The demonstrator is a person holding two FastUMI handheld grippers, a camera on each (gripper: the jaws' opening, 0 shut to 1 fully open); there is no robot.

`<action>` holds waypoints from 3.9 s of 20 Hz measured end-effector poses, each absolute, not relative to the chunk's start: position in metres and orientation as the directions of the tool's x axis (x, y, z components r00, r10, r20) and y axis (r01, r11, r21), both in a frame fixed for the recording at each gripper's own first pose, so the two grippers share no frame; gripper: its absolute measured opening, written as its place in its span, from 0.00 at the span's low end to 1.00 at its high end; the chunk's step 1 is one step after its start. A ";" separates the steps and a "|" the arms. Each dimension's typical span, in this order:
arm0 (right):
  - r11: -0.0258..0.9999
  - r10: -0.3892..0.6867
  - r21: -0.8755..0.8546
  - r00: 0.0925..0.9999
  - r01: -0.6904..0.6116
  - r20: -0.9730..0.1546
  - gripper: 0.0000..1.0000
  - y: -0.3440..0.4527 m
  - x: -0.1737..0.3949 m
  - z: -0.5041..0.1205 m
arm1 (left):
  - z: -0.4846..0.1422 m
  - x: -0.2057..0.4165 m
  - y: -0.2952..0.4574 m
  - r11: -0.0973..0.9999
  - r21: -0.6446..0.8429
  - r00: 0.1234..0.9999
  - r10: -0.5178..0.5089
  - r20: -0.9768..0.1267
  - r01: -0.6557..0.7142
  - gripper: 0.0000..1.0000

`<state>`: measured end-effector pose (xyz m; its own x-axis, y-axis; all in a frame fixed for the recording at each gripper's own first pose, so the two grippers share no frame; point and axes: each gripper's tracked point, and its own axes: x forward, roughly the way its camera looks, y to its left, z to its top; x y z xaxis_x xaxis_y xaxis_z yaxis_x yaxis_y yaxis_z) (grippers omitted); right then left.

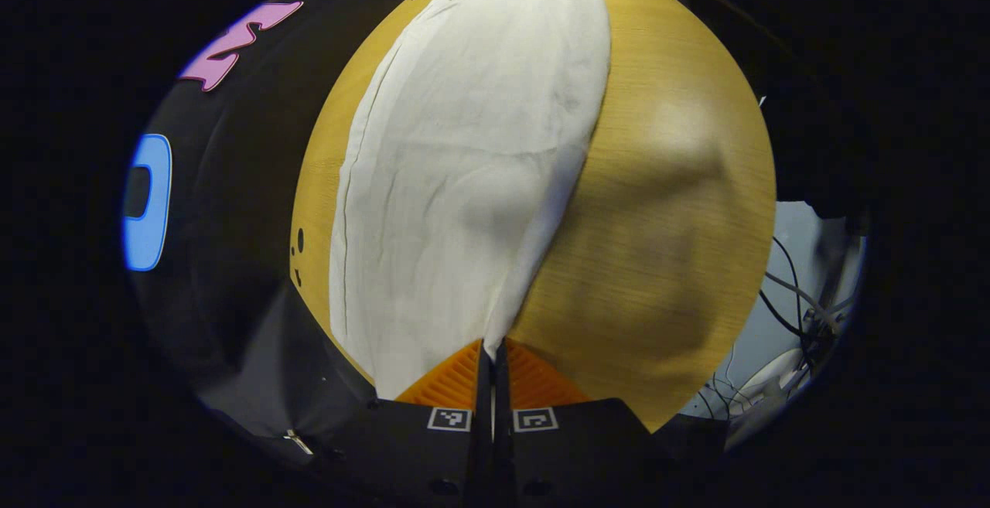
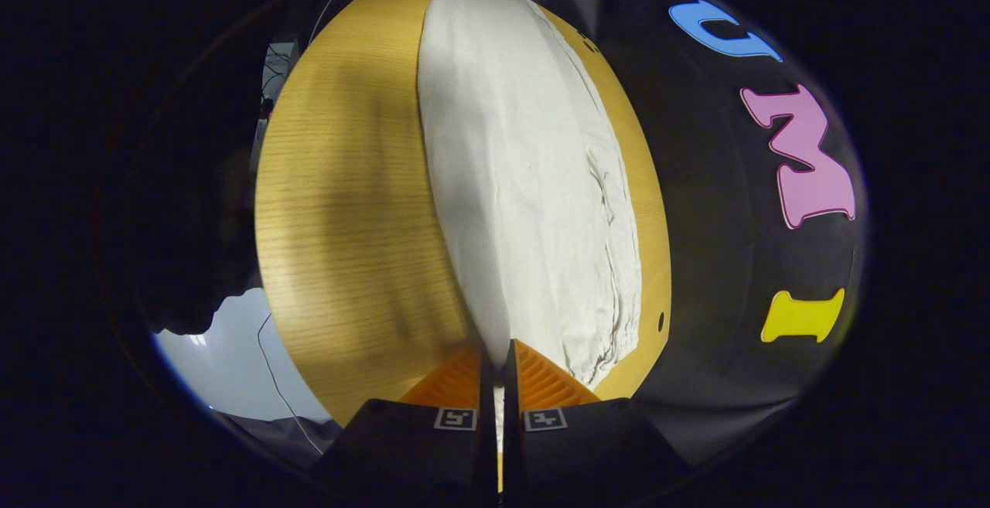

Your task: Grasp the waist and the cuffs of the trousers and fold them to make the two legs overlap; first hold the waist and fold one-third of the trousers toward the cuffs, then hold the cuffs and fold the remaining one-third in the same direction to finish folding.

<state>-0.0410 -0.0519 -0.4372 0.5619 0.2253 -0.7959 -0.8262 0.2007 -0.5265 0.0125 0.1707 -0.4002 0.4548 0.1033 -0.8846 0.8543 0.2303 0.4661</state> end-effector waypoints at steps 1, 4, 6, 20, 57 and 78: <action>0.220 0.227 -0.530 0.571 -0.819 -0.789 0.07 -0.051 -0.041 -0.430 | -0.398 0.015 0.172 0.244 0.471 0.461 0.100 -0.882 0.848 0.05; 0.280 0.235 -0.548 0.609 -0.788 -0.757 0.07 -0.050 -0.034 -0.406 | -0.388 0.017 0.175 0.299 0.491 0.487 0.093 -0.869 0.818 0.05; 0.301 0.227 -0.572 0.640 -0.763 -0.734 0.07 -0.051 -0.028 -0.394 | -0.382 0.018 0.174 0.324 0.500 0.501 0.088 -0.861 0.803 0.05; 0.338 0.216 -0.699 0.775 -0.630 -0.594 0.07 -0.067 0.065 -0.311 | -0.289 0.126 0.173 0.345 0.629 0.654 0.054 -0.754 0.697 0.06; 0.334 0.023 -0.645 0.690 -0.688 -0.723 0.50 -0.073 0.192 -0.463 | -0.392 0.263 0.235 -0.007 0.633 0.607 0.291 -0.739 0.774 0.75; 0.998 -0.063 -0.028 0.677 0.063 -0.733 0.71 -0.158 0.061 -0.391 | -0.343 0.092 0.266 0.709 0.601 0.572 0.336 -0.748 0.368 0.96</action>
<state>0.0613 -0.1584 -0.3912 0.6773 -0.0632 -0.7330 0.0626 0.9976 -0.0282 0.0921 0.2657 -0.3431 0.5723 0.3362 -0.7479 0.3684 0.7094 0.6008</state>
